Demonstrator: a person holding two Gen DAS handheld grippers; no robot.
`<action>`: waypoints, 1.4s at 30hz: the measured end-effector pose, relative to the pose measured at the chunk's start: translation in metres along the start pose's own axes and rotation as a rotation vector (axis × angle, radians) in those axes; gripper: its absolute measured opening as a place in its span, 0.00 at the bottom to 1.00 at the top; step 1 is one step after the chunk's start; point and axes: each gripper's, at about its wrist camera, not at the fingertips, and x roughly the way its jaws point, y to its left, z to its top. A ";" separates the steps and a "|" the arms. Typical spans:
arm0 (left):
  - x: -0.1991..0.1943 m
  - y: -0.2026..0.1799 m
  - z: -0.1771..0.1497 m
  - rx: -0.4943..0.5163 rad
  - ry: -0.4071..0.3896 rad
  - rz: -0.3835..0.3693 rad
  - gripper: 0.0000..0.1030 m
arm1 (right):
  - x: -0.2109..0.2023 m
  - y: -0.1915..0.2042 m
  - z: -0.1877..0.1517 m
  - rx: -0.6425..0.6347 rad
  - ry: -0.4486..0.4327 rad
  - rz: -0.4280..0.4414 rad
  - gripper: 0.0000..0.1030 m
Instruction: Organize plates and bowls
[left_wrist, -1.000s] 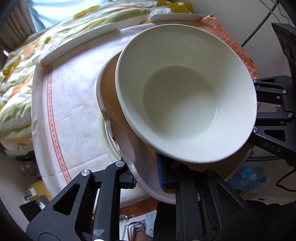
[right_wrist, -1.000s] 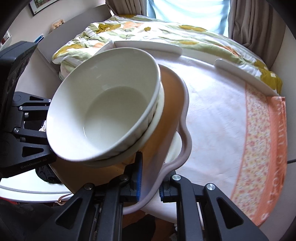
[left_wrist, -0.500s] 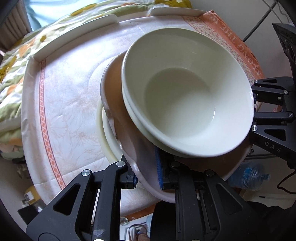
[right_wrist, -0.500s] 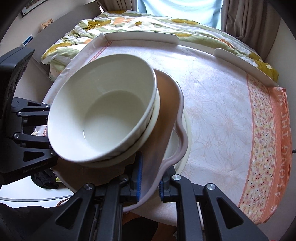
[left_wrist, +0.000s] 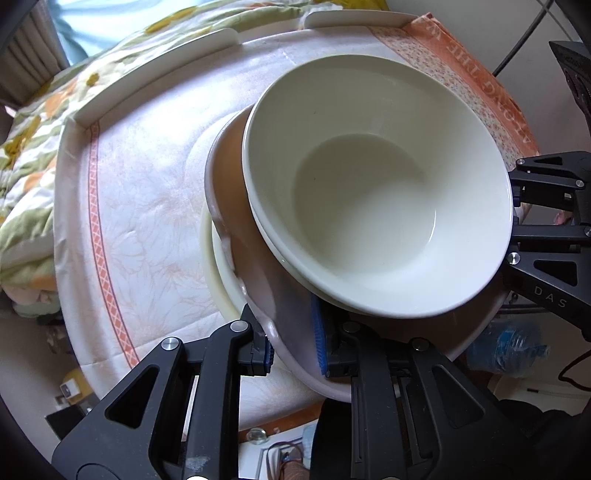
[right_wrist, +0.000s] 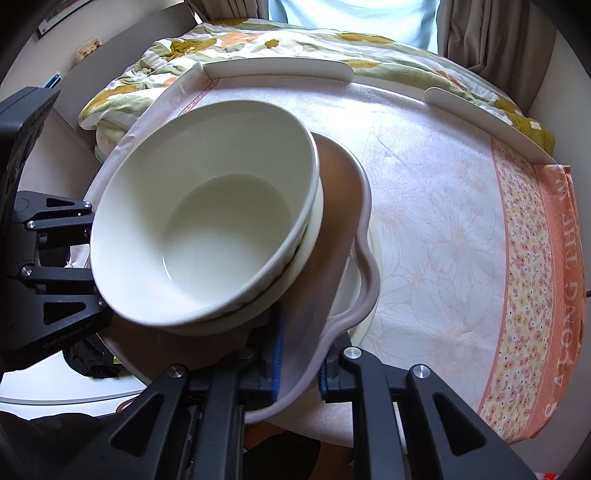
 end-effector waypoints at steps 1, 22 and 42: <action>-0.002 -0.001 0.000 0.011 -0.001 0.013 0.16 | -0.001 -0.001 0.000 0.006 -0.001 0.002 0.13; -0.113 -0.012 -0.028 0.047 -0.171 0.063 0.59 | -0.081 0.003 -0.020 0.039 -0.098 -0.044 0.25; -0.323 -0.056 -0.082 -0.276 -0.828 0.195 1.00 | -0.306 0.035 -0.062 0.201 -0.690 -0.245 0.92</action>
